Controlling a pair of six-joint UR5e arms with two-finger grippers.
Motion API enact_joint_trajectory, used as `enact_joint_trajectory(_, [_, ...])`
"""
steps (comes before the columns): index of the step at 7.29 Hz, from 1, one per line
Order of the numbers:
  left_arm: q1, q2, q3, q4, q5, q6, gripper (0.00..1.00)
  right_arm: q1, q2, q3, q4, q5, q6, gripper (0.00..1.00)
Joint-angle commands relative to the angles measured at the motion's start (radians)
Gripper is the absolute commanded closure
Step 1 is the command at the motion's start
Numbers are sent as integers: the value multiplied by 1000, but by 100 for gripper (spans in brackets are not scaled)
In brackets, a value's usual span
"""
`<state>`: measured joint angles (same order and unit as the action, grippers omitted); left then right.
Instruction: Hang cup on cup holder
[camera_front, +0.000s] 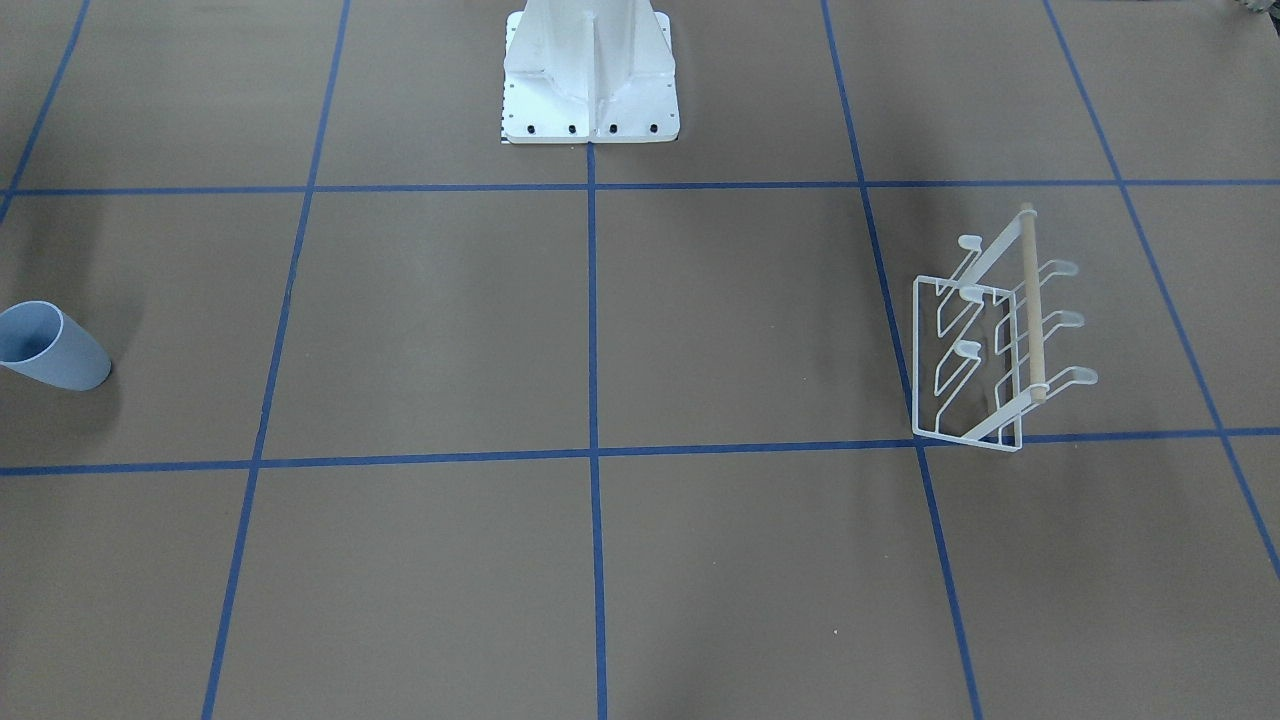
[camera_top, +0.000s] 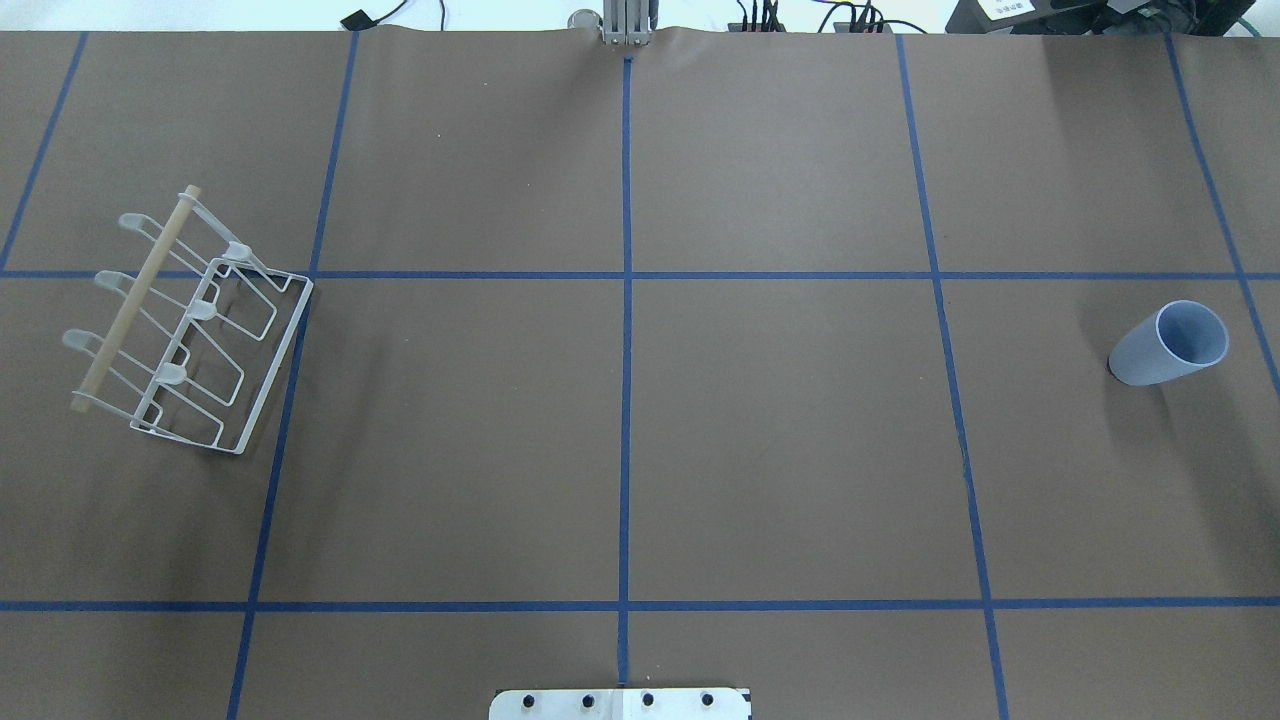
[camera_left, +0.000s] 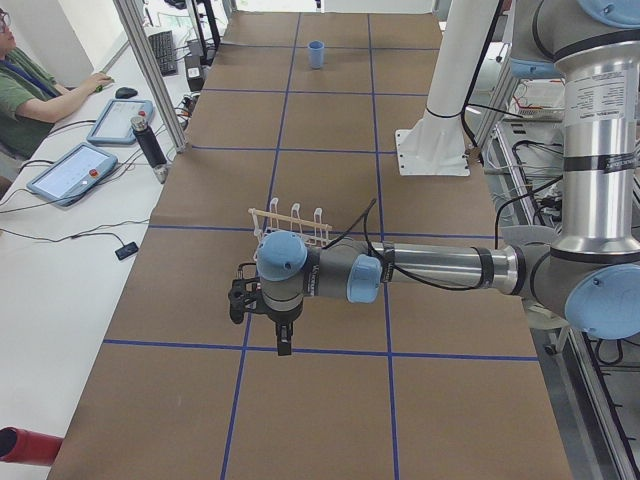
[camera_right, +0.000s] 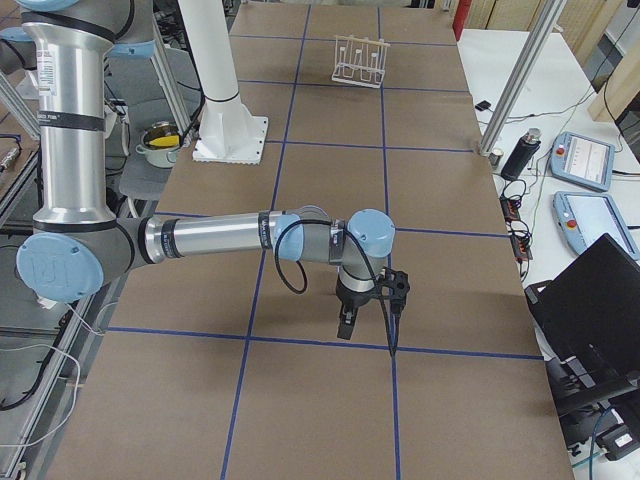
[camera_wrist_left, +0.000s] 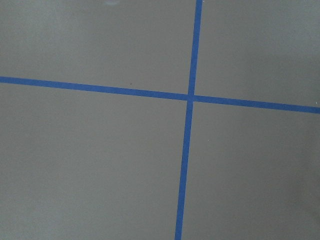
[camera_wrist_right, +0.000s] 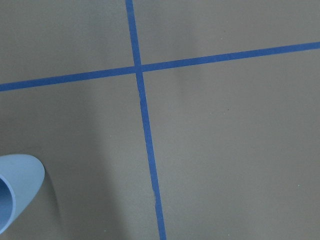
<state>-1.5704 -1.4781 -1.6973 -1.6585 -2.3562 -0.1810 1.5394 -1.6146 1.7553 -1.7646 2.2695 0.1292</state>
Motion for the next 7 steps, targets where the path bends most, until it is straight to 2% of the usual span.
enact_joint_trajectory(1, [1, 1, -5, 0, 24, 0, 2, -1, 15, 18, 1, -14, 1, 0])
enact_joint_trajectory(3, [3, 1, -2, 0, 25, -1, 2, -2, 79, 15, -4, -21, 15, 0])
enact_joint_trajectory(5, [7, -2, -8, 2, 17, -3, 2, -47, 96, 21, 13, -10, 84, 0])
enact_joint_trajectory(6, [10, -7, -16, -3, 12, -5, 2, -82, 90, 10, 107, 17, 89, 0])
enact_joint_trajectory(7, [16, -16, -15, -9, 20, -6, 2, -116, 81, 3, 143, 18, 107, 0])
